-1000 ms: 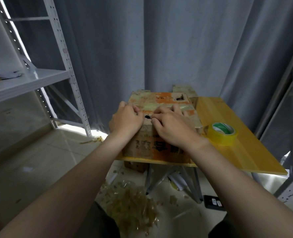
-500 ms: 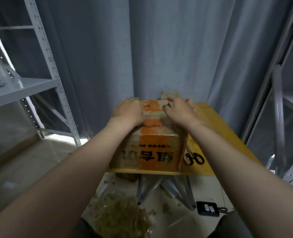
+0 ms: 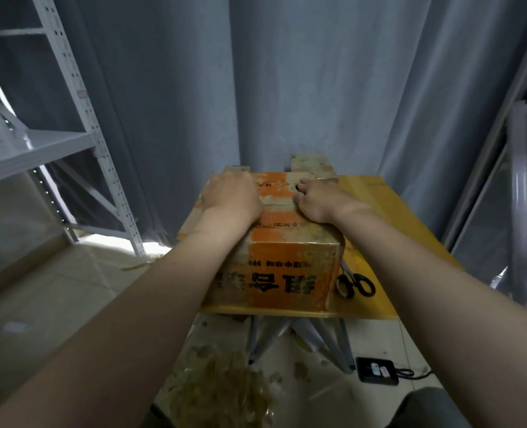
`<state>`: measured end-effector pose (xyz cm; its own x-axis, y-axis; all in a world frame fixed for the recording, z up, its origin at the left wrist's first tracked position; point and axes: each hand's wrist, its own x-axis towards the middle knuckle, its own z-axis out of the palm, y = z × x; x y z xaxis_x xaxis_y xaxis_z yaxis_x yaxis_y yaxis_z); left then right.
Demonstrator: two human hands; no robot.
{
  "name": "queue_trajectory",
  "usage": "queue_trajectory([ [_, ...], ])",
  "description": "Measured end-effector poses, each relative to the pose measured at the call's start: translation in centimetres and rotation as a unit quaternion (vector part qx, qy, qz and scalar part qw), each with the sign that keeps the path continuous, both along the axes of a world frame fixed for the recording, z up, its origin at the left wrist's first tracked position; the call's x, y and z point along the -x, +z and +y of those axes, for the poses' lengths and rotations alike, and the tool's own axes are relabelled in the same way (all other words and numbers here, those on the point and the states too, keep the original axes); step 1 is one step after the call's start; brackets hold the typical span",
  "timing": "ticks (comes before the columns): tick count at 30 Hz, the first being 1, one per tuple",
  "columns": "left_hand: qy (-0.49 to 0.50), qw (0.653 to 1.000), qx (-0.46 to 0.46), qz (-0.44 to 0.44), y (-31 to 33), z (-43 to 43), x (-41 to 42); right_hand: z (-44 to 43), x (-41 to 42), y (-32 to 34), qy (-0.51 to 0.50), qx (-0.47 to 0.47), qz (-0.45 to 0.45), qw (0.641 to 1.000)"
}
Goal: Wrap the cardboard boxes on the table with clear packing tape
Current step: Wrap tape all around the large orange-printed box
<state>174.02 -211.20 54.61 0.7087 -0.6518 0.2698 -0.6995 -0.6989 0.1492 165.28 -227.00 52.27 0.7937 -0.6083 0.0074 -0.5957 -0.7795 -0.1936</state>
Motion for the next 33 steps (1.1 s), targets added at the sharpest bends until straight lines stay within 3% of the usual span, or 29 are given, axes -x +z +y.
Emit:
queue_trajectory([
  [8, -0.010, 1.000, 0.023, -0.001, -0.8, 0.8, 0.2, 0.1, 0.3, 0.4, -0.001, -0.067, -0.035, 0.997],
  [12, -0.033, 0.998, 0.051, 0.037, -1.0, 1.7, -0.6, 1.3, 2.0, 1.0, -0.006, -0.170, -0.161, 0.972],
  [16, -0.021, 0.989, 0.118, 0.088, -0.2, 4.3, -2.5, 2.9, 3.3, 1.0, -0.027, -0.219, -0.213, 0.952],
  [20, -0.007, 0.987, 0.107, 0.122, -0.7, 6.9, -3.3, 4.6, 3.9, 1.6, -0.078, -0.150, -0.067, 0.983],
  [22, -0.003, 0.984, 0.104, 0.148, -1.1, 7.7, -3.0, 5.3, 4.0, 1.5, -0.083, -0.123, -0.049, 0.988],
  [24, -0.003, 0.986, 0.101, 0.134, -1.3, 8.1, -2.5, 5.3, 4.3, 1.0, -0.075, -0.146, -0.135, 0.977],
  [27, -0.001, 0.989, 0.084, 0.124, -1.2, 8.2, -1.3, 4.4, 5.4, 0.1, -0.107, -0.251, -0.307, 0.912],
  [29, -0.010, 0.990, 0.065, 0.128, -1.3, 8.0, -0.4, 3.0, 6.6, -0.8, -0.173, -0.246, -0.353, 0.886],
  [31, -0.008, 0.990, 0.061, 0.125, -1.9, 7.6, 0.1, 1.5, 8.0, -2.4, -0.226, -0.183, -0.310, 0.905],
  [33, 0.004, 0.992, 0.064, 0.109, -2.5, 7.2, 0.1, 0.6, 9.3, -4.2, -0.248, -0.141, -0.188, 0.940],
])
